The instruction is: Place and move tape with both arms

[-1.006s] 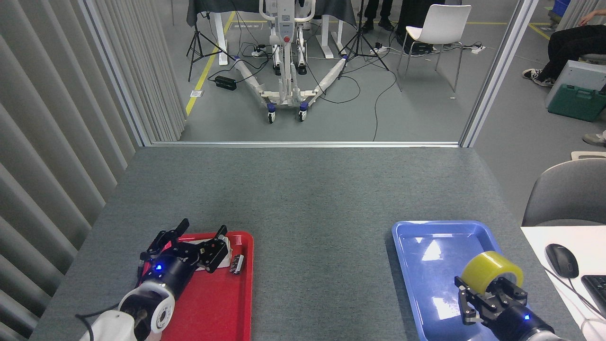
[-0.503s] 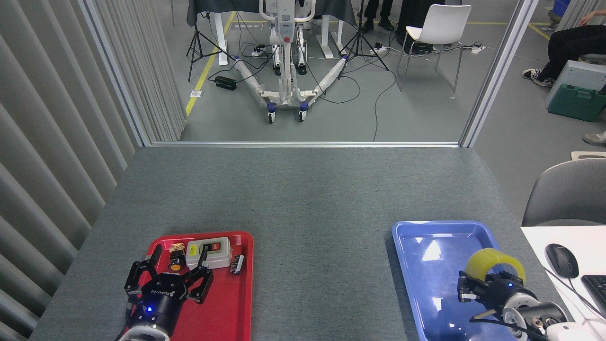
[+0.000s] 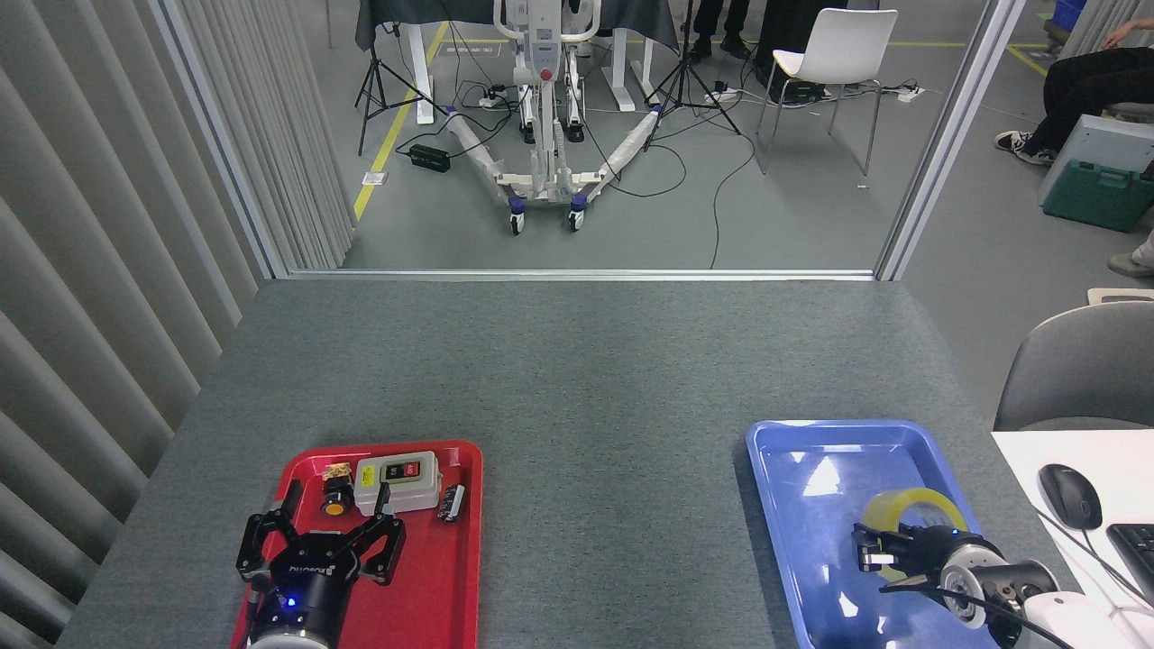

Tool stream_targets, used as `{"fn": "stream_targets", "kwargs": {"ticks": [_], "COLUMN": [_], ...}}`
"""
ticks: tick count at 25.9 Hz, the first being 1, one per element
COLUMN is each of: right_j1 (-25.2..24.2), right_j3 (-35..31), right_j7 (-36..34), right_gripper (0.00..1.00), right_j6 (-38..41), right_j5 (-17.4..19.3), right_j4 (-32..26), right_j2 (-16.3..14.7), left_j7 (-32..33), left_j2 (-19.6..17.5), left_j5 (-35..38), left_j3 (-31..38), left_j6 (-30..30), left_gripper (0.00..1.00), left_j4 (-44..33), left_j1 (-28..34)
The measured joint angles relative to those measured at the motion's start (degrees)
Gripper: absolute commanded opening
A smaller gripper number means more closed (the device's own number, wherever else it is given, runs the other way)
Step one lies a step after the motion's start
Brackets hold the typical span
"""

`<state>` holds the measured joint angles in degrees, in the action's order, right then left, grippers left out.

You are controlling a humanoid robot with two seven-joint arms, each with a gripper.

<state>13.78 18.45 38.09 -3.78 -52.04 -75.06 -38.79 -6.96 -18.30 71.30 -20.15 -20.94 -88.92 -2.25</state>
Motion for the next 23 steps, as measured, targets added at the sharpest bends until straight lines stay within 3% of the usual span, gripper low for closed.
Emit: {"fn": "stream_targets", "kwargs": {"ticks": [10, 17, 20, 23], "right_j1": [-2.3, -12.95, -15.98, -17.66], "right_j3": [-2.07, -15.27, -17.69, -18.28], "right_j7": [-4.75, -29.33, -39.5, -44.4], "right_gripper": [1.0, 0.99, 0.99, 1.0], "right_j6": [0.24, 7.61, 8.64, 6.7], "right_j5": [-0.66, -3.55, -6.36, -9.0], "right_j4": [-3.7, -8.07, -8.44, -8.67], "right_j2": [-0.67, 1.87, 4.45, 6.87], "left_j7": [0.23, 0.45, 0.45, 0.45], "left_j2": [1.05, 1.19, 1.21, 1.52], "left_j5": [-0.14, -0.63, -0.67, -1.09], "left_j3": [-0.41, 0.33, 2.36, 5.0], "left_j6": [-0.17, 1.53, 5.22, 10.08], "left_gripper": [1.0, 1.0, 1.0, 1.0], "left_j4": [-0.01, -1.97, -2.75, -2.82], "left_j1": [-0.98, -1.23, -0.9, -0.48]}}
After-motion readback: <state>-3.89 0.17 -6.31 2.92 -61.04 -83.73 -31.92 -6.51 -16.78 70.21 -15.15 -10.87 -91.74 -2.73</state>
